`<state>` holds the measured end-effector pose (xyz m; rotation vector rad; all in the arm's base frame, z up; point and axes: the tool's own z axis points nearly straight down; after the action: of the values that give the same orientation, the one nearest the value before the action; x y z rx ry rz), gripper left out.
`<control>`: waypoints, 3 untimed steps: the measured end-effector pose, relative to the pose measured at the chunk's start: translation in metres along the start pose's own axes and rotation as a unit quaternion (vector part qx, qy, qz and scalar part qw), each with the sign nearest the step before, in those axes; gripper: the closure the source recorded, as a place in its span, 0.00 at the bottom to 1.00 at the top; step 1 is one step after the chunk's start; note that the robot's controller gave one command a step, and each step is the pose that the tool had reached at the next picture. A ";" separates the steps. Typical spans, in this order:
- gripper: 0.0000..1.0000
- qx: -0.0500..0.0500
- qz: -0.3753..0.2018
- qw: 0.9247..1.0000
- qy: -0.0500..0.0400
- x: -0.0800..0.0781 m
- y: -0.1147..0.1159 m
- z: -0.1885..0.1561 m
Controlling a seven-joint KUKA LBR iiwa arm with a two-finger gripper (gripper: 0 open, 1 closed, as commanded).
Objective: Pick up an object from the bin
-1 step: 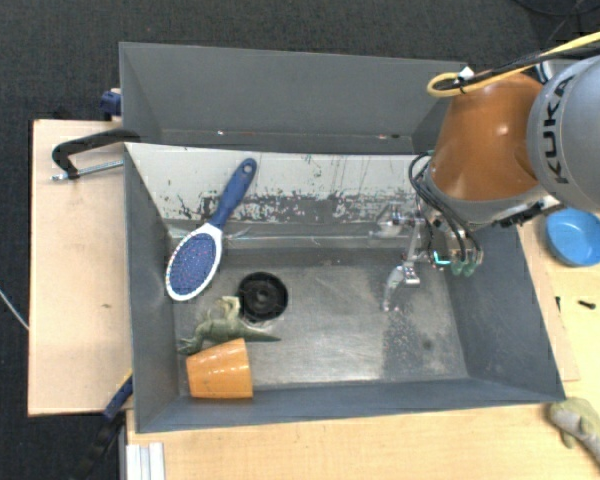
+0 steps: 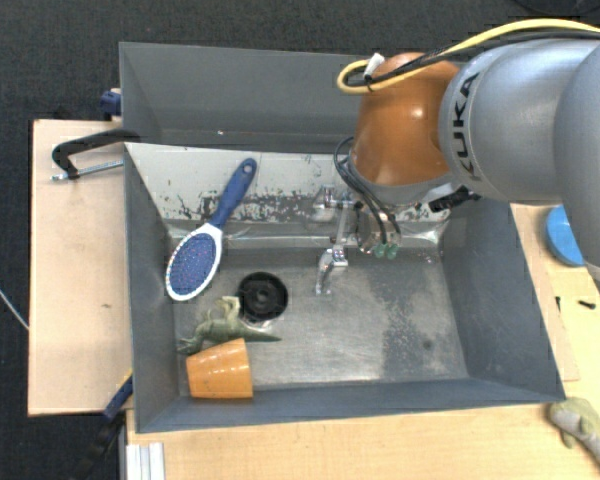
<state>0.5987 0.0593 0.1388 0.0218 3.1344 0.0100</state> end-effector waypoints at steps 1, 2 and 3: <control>0.00 0.004 0.115 0.993 0.001 0.008 0.091 0.059; 1.00 0.000 0.115 0.993 0.007 0.009 0.094 0.055; 1.00 -0.006 0.163 0.987 -0.005 0.018 0.112 0.054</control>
Offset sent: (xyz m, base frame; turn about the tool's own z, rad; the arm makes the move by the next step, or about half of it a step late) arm -0.0093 0.0898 -0.0643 0.2359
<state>0.5825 0.1720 0.0849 0.5293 3.0796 0.0317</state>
